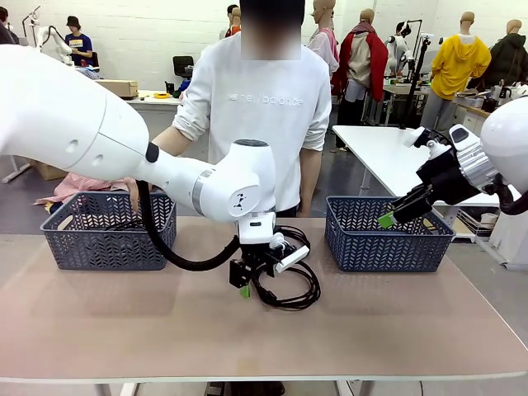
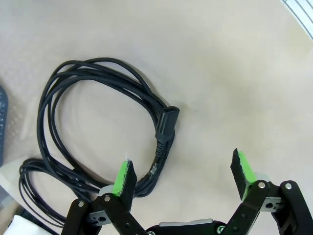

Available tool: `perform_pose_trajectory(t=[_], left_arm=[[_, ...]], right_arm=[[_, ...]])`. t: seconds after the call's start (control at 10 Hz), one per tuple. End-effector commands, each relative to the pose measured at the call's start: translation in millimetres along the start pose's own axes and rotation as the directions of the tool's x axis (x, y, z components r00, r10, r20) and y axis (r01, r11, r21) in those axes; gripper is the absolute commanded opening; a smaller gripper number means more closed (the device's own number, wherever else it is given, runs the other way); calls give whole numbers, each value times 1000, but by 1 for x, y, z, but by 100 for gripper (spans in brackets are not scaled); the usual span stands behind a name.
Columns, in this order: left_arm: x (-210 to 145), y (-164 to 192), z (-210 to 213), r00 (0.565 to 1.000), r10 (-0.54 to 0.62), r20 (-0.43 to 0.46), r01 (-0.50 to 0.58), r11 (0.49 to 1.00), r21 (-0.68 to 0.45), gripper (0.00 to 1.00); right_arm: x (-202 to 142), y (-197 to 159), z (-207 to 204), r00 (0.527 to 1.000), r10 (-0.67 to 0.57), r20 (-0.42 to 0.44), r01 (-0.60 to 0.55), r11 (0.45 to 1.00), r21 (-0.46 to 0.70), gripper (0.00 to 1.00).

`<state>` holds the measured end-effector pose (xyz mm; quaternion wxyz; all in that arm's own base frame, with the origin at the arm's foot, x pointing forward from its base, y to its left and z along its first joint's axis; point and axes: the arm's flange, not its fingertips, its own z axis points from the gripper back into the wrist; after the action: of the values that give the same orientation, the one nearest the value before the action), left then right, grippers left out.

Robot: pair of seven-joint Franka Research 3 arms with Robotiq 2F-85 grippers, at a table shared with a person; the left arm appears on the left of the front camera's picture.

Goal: Organize the cables according to human instructions.
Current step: Pick up a bundle of cables and place it in the basket indicated by the human.

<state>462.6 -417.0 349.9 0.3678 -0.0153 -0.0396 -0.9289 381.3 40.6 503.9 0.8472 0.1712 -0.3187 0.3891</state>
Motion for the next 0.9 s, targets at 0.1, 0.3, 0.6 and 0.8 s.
perform_pose_trajectory(t=[0.1,0.3,0.6,0.8], left_arm=[[-9,12,-5,1000,-12,-9,12,1000,8,100],[-12,17,-13,1000,-4,-18,5,1000,15,100],[-13,20,-21,999,-5,-43,5,1000,9,100],[-14,21,-27,998,-6,-55,6,1000,2,100]], right_arm=[[-2,-3,-1,1000,17,24,-18,1000,15,100],[-2,-3,-1,1000,17,24,-18,1000,15,100],[-2,-3,-1,1000,17,24,-18,1000,15,100],[-2,-3,-1,1000,17,24,-18,1000,15,100]])
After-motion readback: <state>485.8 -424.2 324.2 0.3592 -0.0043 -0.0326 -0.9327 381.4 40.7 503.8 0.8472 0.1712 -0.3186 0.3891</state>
